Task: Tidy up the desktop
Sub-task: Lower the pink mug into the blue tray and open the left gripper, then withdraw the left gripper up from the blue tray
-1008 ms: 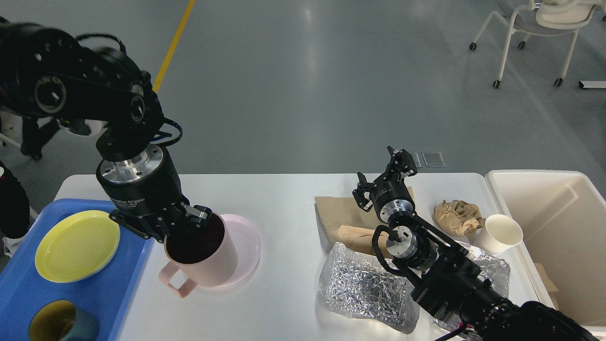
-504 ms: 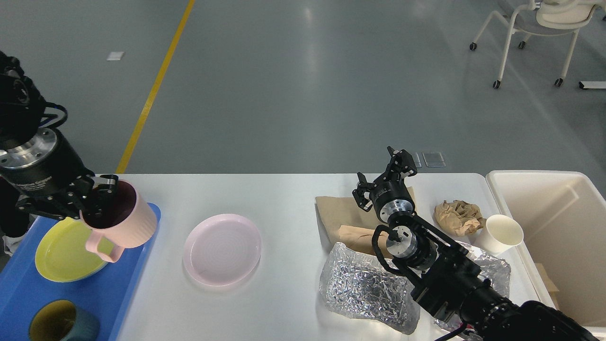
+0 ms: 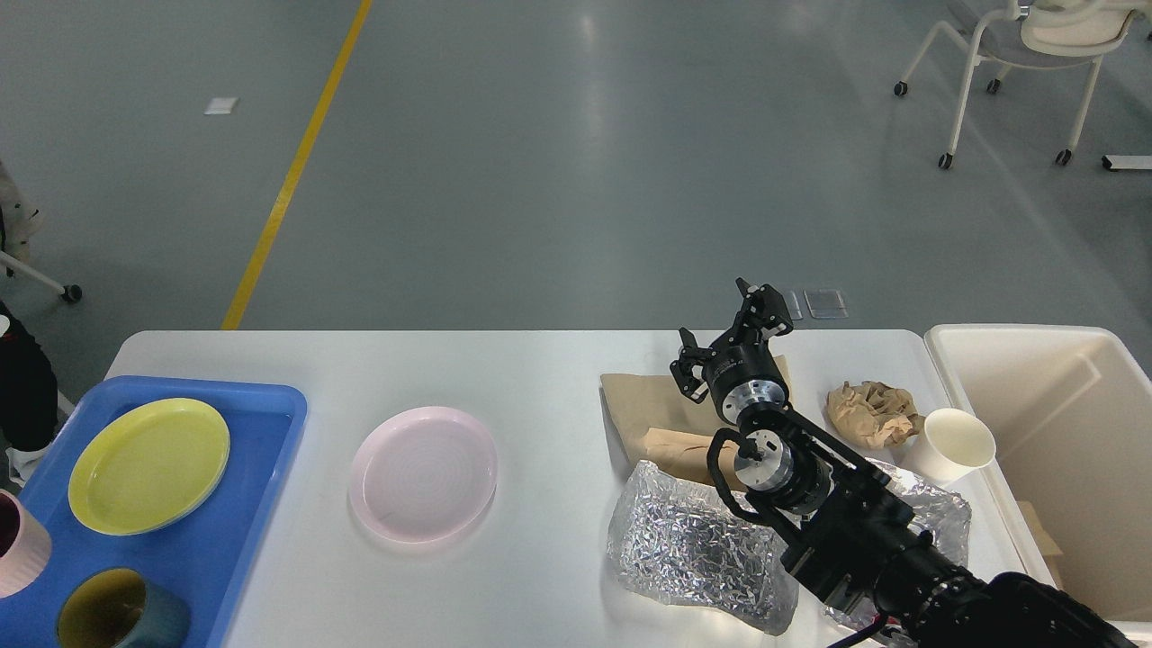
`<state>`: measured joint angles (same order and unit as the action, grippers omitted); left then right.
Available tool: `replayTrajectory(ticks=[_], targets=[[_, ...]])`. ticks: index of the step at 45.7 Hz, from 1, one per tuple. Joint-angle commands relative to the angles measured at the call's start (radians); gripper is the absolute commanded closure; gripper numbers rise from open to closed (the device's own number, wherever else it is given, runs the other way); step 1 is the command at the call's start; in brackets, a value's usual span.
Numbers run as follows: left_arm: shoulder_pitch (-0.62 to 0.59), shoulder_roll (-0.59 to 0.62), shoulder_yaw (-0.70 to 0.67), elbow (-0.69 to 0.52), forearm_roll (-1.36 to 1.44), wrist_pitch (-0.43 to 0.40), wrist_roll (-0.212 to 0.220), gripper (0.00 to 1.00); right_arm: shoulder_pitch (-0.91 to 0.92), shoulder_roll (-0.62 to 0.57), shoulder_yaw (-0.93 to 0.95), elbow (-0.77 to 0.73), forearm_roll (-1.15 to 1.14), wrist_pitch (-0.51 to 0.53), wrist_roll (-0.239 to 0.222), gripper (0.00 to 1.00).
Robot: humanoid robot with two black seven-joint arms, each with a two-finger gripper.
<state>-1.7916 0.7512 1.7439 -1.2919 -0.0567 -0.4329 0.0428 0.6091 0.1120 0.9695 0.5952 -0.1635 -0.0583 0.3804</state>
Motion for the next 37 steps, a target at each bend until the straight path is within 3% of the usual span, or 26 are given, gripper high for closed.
replayTrajectory(ticks=[1,12,24,37], targets=[[0.078,0.068,-0.014,0.068,-0.002,0.031,0.002,1.0,0.0,0.0,0.0,0.0,-0.001,0.0,0.0,0.0],[0.242,0.158,-0.167,0.186,-0.003,0.095,0.003,1.0,0.001,0.0,0.0,0.0,-0.001,0.0,0.0,0.0],[0.386,0.157,-0.305,0.194,-0.003,0.158,0.003,1.0,0.001,0.0,0.0,0.0,-0.001,0.0,0.0,0.0],[0.409,0.148,-0.339,0.198,-0.003,0.227,0.003,0.96,0.001,0.0,0.0,0.0,0.001,0.0,0.0,0.0]])
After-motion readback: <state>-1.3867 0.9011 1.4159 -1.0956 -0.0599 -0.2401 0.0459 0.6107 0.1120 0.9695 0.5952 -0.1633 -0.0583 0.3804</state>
